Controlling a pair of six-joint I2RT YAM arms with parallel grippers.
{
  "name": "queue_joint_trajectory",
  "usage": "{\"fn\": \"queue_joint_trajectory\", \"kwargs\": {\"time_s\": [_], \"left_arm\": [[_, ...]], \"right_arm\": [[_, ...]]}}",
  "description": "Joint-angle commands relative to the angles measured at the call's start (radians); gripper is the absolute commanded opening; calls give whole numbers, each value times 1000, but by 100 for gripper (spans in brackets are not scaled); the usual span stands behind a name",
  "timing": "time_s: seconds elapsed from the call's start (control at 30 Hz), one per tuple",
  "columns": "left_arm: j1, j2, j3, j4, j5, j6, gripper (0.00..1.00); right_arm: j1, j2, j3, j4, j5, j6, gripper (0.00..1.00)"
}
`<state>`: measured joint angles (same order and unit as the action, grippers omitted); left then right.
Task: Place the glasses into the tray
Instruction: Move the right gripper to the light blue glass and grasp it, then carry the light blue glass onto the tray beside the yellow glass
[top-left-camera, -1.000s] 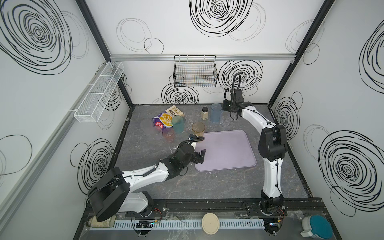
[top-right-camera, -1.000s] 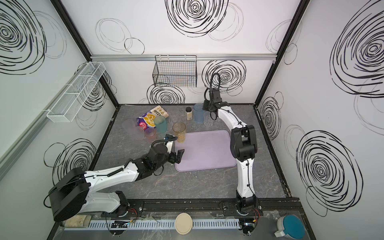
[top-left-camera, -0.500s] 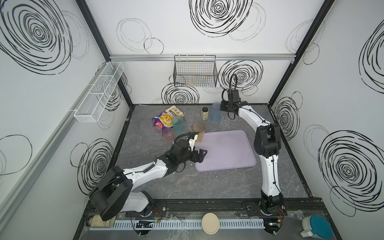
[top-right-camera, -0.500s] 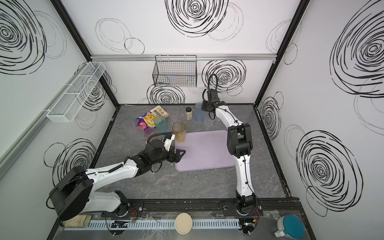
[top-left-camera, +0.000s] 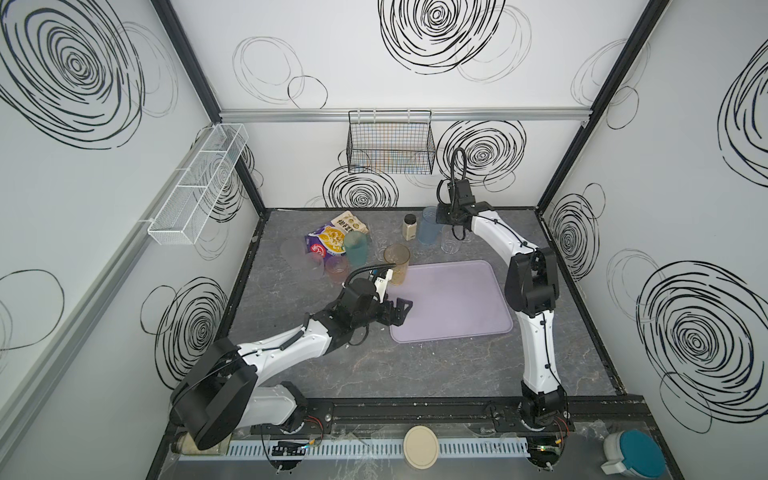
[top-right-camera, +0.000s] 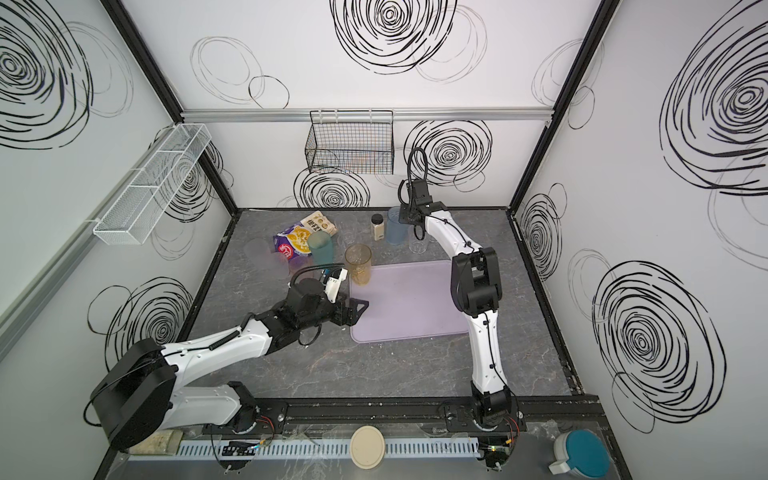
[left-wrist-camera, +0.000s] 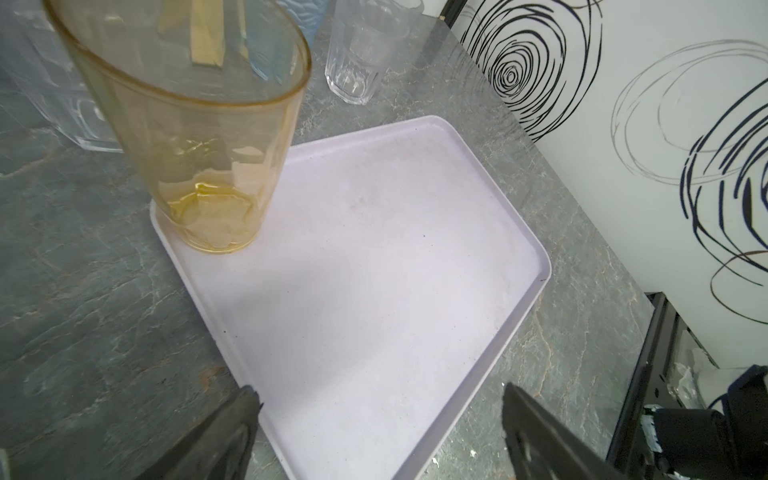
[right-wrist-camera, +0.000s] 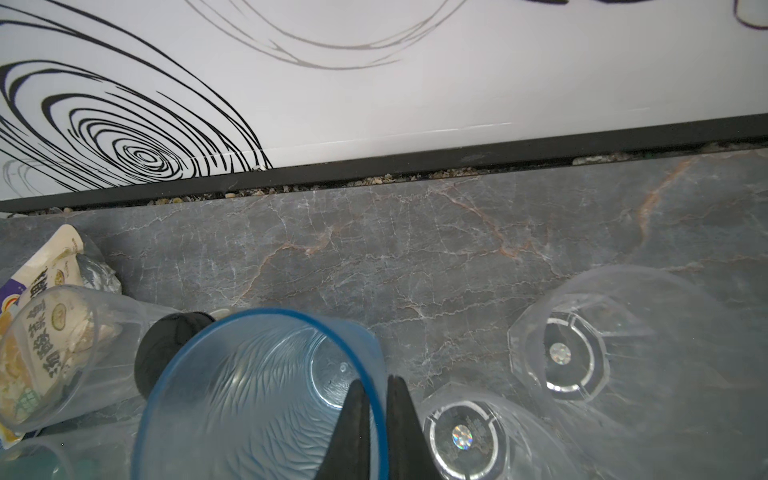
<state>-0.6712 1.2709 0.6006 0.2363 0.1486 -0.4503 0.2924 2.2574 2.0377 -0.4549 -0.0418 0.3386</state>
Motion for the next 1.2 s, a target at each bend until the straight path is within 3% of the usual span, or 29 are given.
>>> {"fn": "queue_joint_trajectory", "kwargs": {"time_s": [0.0, 0.33, 0.6, 0.73, 0.9, 1.17], "left_arm": [[20, -58, 4, 17, -24, -6, 94], [91, -189, 15, -113, -25, 18, 94], [310, -378, 42, -375, 1, 116, 95], [315, -410, 29, -448, -21, 117, 96], [307, -469, -38, -411, 0, -1, 95], [182, -481, -102, -342, -88, -75, 96]], "right_arm": [[20, -121, 32, -26, 41, -12, 4], [80, -345, -136, -62, 114, -24, 2], [156, -662, -535, -70, 164, -39, 2], [214, -754, -670, -106, 187, -15, 2], [311, -834, -813, -79, 185, 59, 2], [423, -763, -842, 14, 139, 153, 2]]}}
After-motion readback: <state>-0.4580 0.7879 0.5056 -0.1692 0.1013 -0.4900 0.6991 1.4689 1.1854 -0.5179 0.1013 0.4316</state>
